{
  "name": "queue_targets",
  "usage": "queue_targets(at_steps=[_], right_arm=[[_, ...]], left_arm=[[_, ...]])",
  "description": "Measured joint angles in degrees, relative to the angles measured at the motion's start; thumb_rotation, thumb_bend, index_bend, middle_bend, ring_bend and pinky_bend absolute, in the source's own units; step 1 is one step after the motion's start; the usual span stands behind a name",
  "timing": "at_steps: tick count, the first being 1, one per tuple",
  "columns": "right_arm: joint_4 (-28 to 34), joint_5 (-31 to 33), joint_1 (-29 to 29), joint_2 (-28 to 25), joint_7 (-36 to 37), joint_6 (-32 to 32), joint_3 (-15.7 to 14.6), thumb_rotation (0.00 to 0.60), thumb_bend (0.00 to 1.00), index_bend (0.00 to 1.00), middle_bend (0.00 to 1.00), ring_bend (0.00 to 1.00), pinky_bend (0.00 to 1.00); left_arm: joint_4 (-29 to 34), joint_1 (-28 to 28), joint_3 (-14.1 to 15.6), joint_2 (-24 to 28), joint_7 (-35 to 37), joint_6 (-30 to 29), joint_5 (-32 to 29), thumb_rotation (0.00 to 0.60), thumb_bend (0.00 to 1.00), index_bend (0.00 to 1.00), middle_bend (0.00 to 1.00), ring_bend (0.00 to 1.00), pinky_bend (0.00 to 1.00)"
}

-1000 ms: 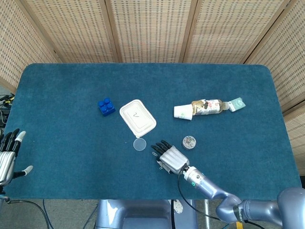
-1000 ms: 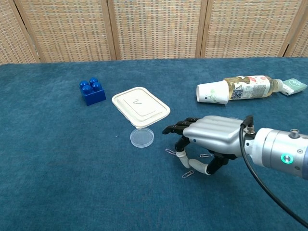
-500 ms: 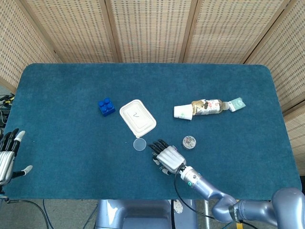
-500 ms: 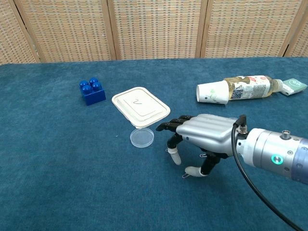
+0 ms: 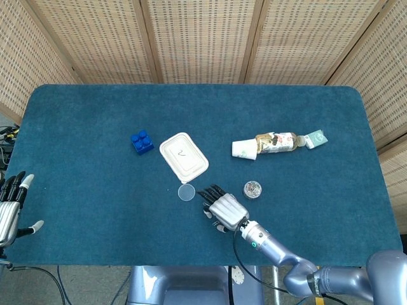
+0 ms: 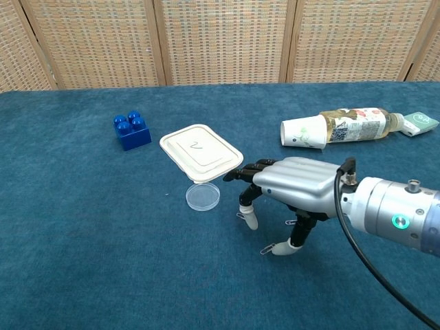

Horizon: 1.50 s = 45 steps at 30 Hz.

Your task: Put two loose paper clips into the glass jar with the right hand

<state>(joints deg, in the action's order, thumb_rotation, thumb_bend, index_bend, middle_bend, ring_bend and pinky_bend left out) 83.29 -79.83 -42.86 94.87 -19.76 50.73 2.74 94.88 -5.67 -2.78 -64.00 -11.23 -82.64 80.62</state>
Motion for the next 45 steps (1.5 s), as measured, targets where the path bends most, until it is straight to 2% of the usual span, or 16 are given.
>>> queue_targets(at_steps=[8, 23, 35, 41, 45], right_arm=[[-1.64, 0.85, -0.29, 1.52, -1.76, -0.75, -0.22, 0.600, 0.30, 0.49, 0.04, 0.00, 0.00], [-3.20, 0.68, -0.09, 1.95, -1.90, -1.31, -1.25, 0.600, 0.30, 0.49, 0.04, 0.00, 0.00], [-4.79, 1.65, -0.33, 2.71, -3.36, -2.49, -1.37, 0.600, 0.31, 0.53, 0.04, 0.00, 0.00], [-4.75, 2.25, -0.38, 2.88, -4.16, -2.89, -1.39, 0.600, 0.36, 0.56, 0.04, 0.00, 0.00], [-4.79, 2.48, -0.43, 3.04, -4.77, -3.16, -1.53, 0.600, 0.43, 0.59, 0.04, 0.00, 0.00]], left_arm=[[-0.03, 0.06, -0.10, 0.24, 0.48, -0.11, -0.03, 0.600, 0.00, 0.00, 0.00, 0.00, 0.00], [-0.11, 0.00, -0.03, 0.09, 0.20, 0.01, -0.05, 0.600, 0.00, 0.00, 0.00, 0.00, 0.00], [-0.18, -0.03, -0.05, 0.05, 0.21, 0.03, -0.06, 0.600, 0.00, 0.00, 0.00, 0.00, 0.00], [-0.14, 0.00, -0.06, 0.13, 0.35, -0.05, 0.01, 0.600, 0.00, 0.00, 0.00, 0.00, 0.00], [-0.15, -0.02, -0.04, 0.12, 0.32, 0.01, -0.02, 0.600, 0.00, 0.00, 0.00, 0.00, 0.00]])
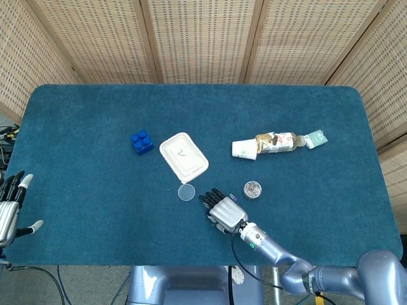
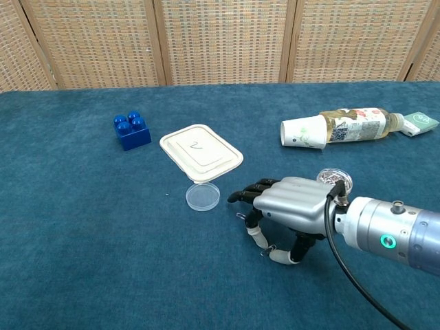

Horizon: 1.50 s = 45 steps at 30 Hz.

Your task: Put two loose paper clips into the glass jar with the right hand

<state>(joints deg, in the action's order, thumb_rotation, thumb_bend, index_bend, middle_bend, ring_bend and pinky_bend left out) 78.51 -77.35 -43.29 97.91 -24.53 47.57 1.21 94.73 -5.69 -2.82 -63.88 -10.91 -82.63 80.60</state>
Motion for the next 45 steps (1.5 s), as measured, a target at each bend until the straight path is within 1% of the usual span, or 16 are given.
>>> queue_targets(at_steps=[2, 4, 8, 10, 24, 30, 37, 41, 45], right_arm=[[0.00, 0.10, -0.01, 0.08, -0.14, -0.04, -0.01, 0.600, 0.47, 0.60, 0.04, 0.00, 0.00], [-0.01, 0.21, -0.02, 0.12, -0.23, -0.08, 0.02, 0.600, 0.54, 0.61, 0.04, 0.00, 0.00], [0.24, 0.38, -0.08, 0.09, -0.54, -0.11, 0.11, 0.600, 0.59, 0.64, 0.04, 0.00, 0.00], [0.58, 0.24, -0.09, 0.03, -0.61, 0.10, 0.15, 0.600, 0.60, 0.65, 0.04, 0.00, 0.00], [3.09, -0.46, -0.09, -1.29, 0.65, 1.97, 1.56, 0.600, 0.59, 0.66, 0.04, 0.00, 0.00], [4.76, -0.08, -0.12, -3.45, 0.49, 3.08, 2.85, 0.600, 0.60, 0.65, 0.04, 0.00, 0.00], [6.30, 1.34, -0.13, -7.38, 0.23, 4.65, 5.33, 0.600, 0.60, 0.65, 0.04, 0.00, 0.00], [5.77, 3.15, -0.02, -9.19, 0.05, 5.13, 6.38, 0.600, 0.60, 0.65, 0.04, 0.00, 0.00], [3.99, 3.93, 0.07, -9.95, -0.72, 5.01, 6.24, 0.600, 0.60, 0.65, 0.04, 0.00, 0.00]], left_arm=[[0.01, 0.00, 0.01, -0.02, -0.01, 0.02, -0.01, 0.600, 0.00, 0.00, 0.00, 0.00, 0.00], [0.00, 0.00, 0.01, -0.02, 0.02, 0.01, 0.00, 0.600, 0.00, 0.00, 0.00, 0.00, 0.00], [0.00, -0.02, 0.00, 0.02, 0.15, 0.05, -0.01, 0.600, 0.00, 0.00, 0.00, 0.00, 0.00], [0.02, -0.02, -0.01, 0.06, 0.19, 0.05, 0.01, 0.600, 0.00, 0.00, 0.00, 0.00, 0.00], [-0.02, 0.01, 0.00, 0.12, 0.35, 0.01, 0.03, 0.600, 0.00, 0.00, 0.00, 0.00, 0.00], [0.05, 0.04, 0.00, 0.15, 0.31, -0.14, 0.15, 0.600, 0.00, 0.00, 0.00, 0.00, 0.00], [0.09, 0.05, -0.03, 0.14, 0.25, -0.20, 0.16, 0.600, 0.00, 0.00, 0.00, 0.00, 0.00], [0.10, 0.02, 0.00, 0.10, 0.12, -0.13, 0.14, 0.600, 0.00, 0.00, 0.00, 0.00, 0.00], [0.18, 0.02, -0.02, 0.08, 0.01, -0.18, 0.14, 0.600, 0.00, 0.00, 0.00, 0.00, 0.00]])
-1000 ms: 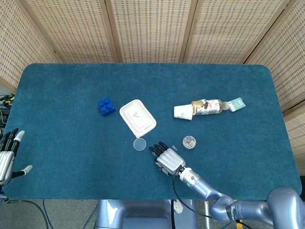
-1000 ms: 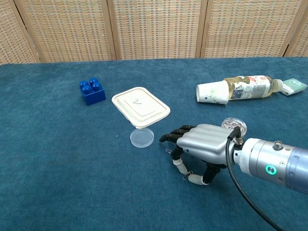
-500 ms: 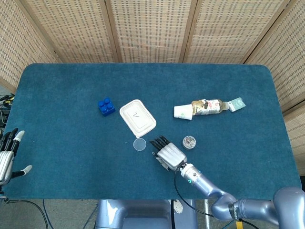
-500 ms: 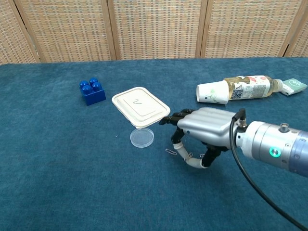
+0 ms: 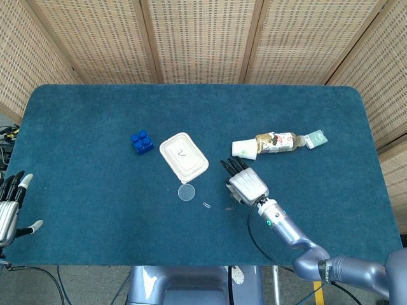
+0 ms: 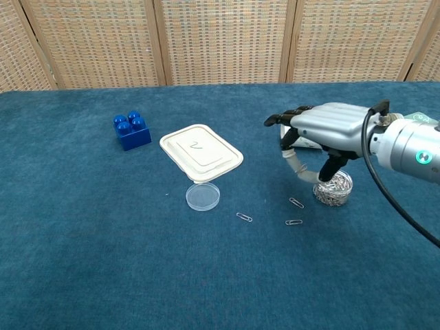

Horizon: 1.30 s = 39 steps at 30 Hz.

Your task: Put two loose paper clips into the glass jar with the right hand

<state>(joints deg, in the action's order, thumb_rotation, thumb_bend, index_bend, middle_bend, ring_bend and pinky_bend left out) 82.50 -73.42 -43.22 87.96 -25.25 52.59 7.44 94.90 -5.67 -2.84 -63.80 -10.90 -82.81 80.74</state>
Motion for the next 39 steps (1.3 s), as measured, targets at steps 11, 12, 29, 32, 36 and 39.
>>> queue_targets(at_steps=[11, 12, 29, 32, 36, 39], right_arm=[[-3.95, 1.31, 0.42, 0.29, 0.88, -0.57, -0.81, 0.600, 0.60, 0.65, 0.04, 0.00, 0.00], [-4.21, 1.42, 0.45, 0.31, 0.85, -0.64, -0.86, 0.600, 0.60, 0.66, 0.04, 0.00, 0.00], [-5.72, 3.22, 0.81, -0.15, -0.74, -1.27, -1.57, 0.600, 0.59, 0.65, 0.04, 0.00, 0.00], [-5.56, 3.56, 0.79, -0.46, -0.84, -1.56, -1.57, 0.600, 0.57, 0.58, 0.04, 0.00, 0.00], [-5.11, 3.88, 0.75, -0.79, -1.11, -1.51, -1.46, 0.600, 0.43, 0.48, 0.04, 0.00, 0.00], [-4.71, 4.16, 0.72, -1.02, -1.53, -1.33, -1.34, 0.600, 0.43, 0.48, 0.04, 0.00, 0.00]], left_arm=[[-0.09, -0.07, -0.04, -0.18, -0.28, 0.20, -0.29, 0.600, 0.00, 0.00, 0.00, 0.00, 0.00], [-0.10, -0.09, -0.04, -0.18, -0.26, 0.27, -0.32, 0.600, 0.00, 0.00, 0.00, 0.00, 0.00], [-0.03, -0.13, -0.01, -0.11, -0.15, 0.31, -0.23, 0.600, 0.00, 0.00, 0.00, 0.00, 0.00], [0.00, -0.10, -0.01, -0.11, -0.15, 0.26, -0.25, 0.600, 0.00, 0.00, 0.00, 0.00, 0.00], [-0.03, -0.13, 0.00, -0.12, -0.18, 0.31, -0.24, 0.600, 0.00, 0.00, 0.00, 0.00, 0.00], [-0.02, -0.15, -0.01, -0.12, -0.18, 0.31, -0.23, 0.600, 0.00, 0.00, 0.00, 0.00, 0.00]])
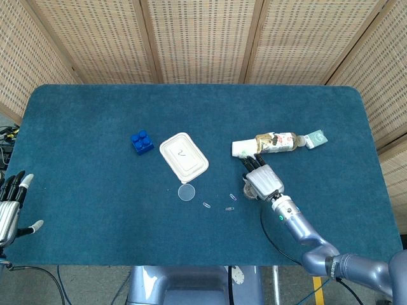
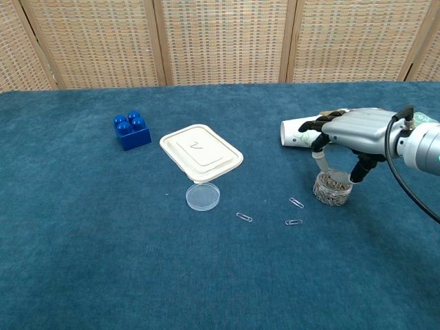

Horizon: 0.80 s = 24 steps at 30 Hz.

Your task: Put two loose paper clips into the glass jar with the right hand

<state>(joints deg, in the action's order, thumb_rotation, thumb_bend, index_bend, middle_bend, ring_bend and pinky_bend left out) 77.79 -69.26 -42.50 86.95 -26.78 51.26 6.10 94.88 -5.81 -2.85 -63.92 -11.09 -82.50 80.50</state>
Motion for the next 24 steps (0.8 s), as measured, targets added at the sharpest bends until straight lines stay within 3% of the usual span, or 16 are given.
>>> queue_targets(at_steps=[12, 18, 20, 24], right_arm=[[1.68, 0.24, 0.28, -0.70, -0.87, 1.23, 0.06, 0.600, 0.43, 0.48, 0.04, 0.00, 0.00], [6.38, -2.42, 1.58, -4.20, 1.53, 5.13, 0.53, 0.600, 0.43, 0.47, 0.04, 0.00, 0.00], [8.29, -4.27, 2.70, -6.28, 3.89, 7.45, 0.55, 0.600, 0.38, 0.45, 0.04, 0.00, 0.00], [10.86, -8.89, 5.68, -10.86, 9.37, 12.98, 0.09, 0.600, 0.17, 0.32, 0.04, 0.00, 0.00]], left_arm=[[0.07, 0.07, -0.01, 0.07, 0.07, -0.19, 0.07, 0.600, 0.00, 0.00, 0.00, 0.00, 0.00], [-0.02, 0.14, -0.13, 0.21, 0.57, -0.32, -0.02, 0.600, 0.00, 0.00, 0.00, 0.00, 0.00], [0.00, 0.21, -0.16, 0.30, 0.77, -0.53, 0.11, 0.600, 0.00, 0.00, 0.00, 0.00, 0.00], [0.20, 0.36, -0.05, 0.44, 0.96, -0.93, 0.62, 0.600, 0.00, 0.00, 0.00, 0.00, 0.00]])
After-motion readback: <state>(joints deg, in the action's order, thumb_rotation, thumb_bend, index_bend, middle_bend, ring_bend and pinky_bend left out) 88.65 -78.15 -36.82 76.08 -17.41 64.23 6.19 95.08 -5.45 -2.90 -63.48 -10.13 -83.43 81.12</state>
